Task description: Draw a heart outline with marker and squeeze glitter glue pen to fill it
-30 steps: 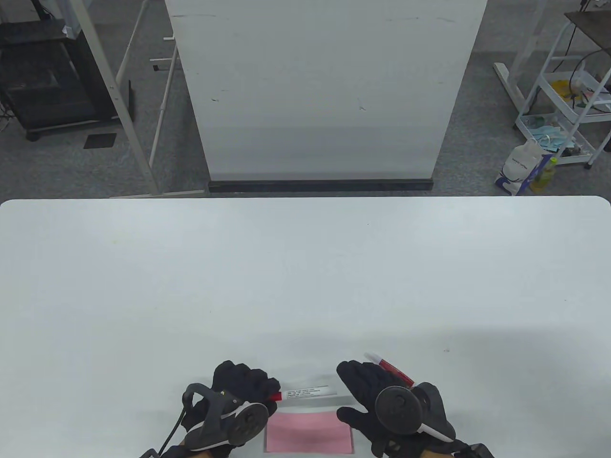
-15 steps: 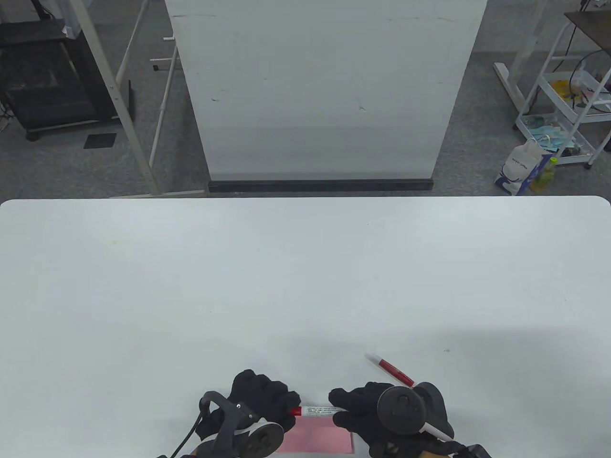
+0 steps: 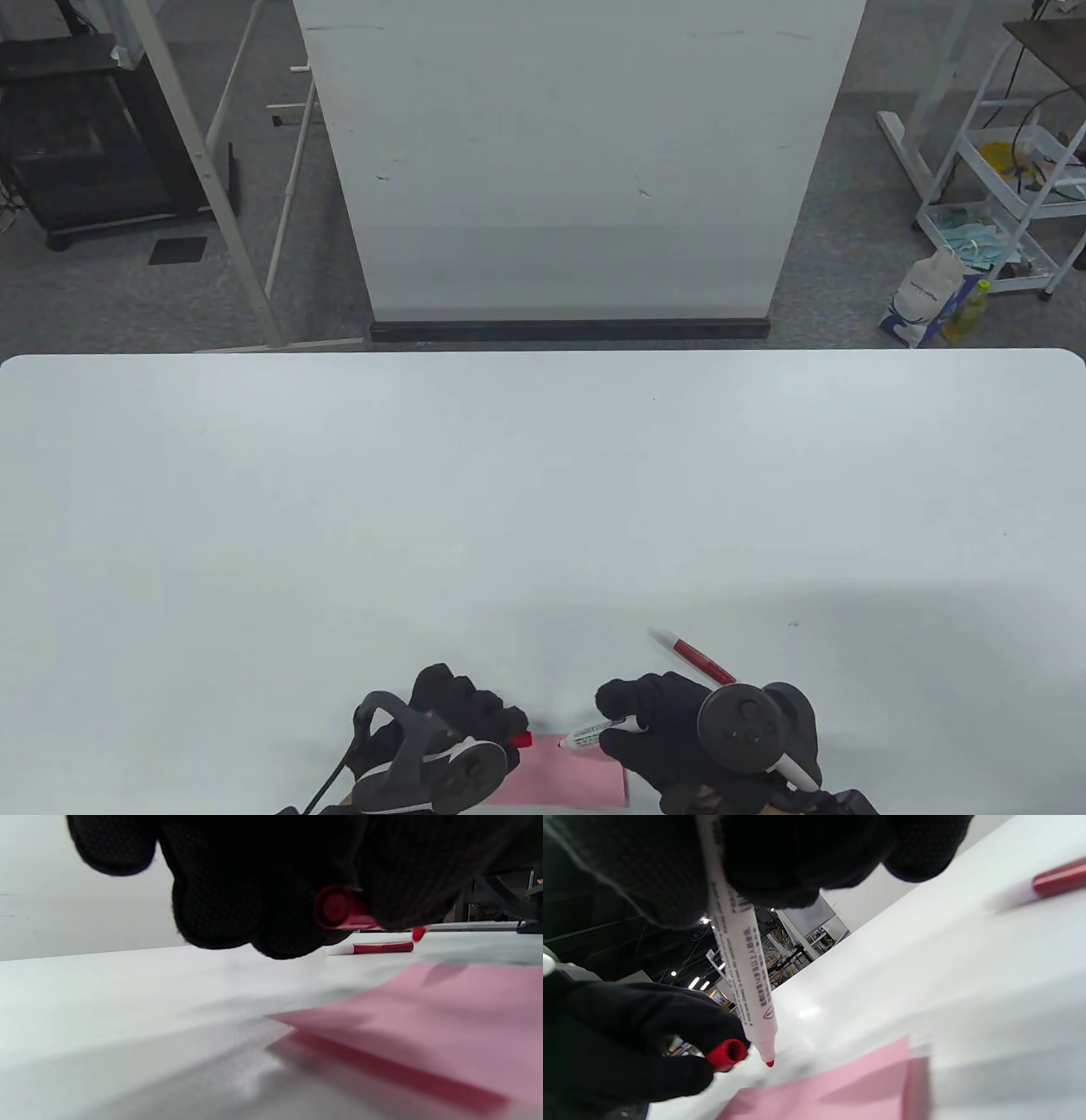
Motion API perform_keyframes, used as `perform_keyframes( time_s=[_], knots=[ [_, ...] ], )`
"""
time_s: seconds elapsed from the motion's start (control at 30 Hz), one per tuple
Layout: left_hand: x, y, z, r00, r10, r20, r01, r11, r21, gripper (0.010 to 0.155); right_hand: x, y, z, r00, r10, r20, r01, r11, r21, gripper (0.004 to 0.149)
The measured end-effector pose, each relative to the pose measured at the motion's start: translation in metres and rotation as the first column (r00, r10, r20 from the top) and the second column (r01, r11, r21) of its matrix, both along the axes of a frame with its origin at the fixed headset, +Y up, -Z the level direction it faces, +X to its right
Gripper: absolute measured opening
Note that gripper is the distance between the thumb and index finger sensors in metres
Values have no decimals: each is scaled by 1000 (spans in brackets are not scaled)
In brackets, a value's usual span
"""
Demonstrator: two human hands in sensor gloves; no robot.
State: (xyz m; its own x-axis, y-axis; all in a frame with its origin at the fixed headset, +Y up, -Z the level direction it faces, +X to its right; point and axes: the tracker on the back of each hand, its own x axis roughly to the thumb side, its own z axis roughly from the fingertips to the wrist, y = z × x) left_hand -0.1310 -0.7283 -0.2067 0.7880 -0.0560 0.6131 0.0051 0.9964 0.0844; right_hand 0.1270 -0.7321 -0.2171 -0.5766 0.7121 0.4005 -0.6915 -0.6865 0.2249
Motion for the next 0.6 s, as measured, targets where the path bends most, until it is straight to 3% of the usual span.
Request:
perform_keyframes(
  time_s=[0.17, 0.3, 0.6],
  knots=[
    [5, -10, 0, 997, -75, 12, 76, 996, -52, 51, -6, -2, 3, 999, 20, -27, -20, 1000, 6, 47],
    [7, -19, -1, 991, -135, 20, 137, 986, -95, 50, -11, 0, 6, 995, 96, -32, -92, 991, 95, 46],
    [8, -22, 0, 990, -139, 11, 140, 987, -80, 51, -17, 0, 10, 988, 153, -23, -147, 974, 174, 46]
  ],
)
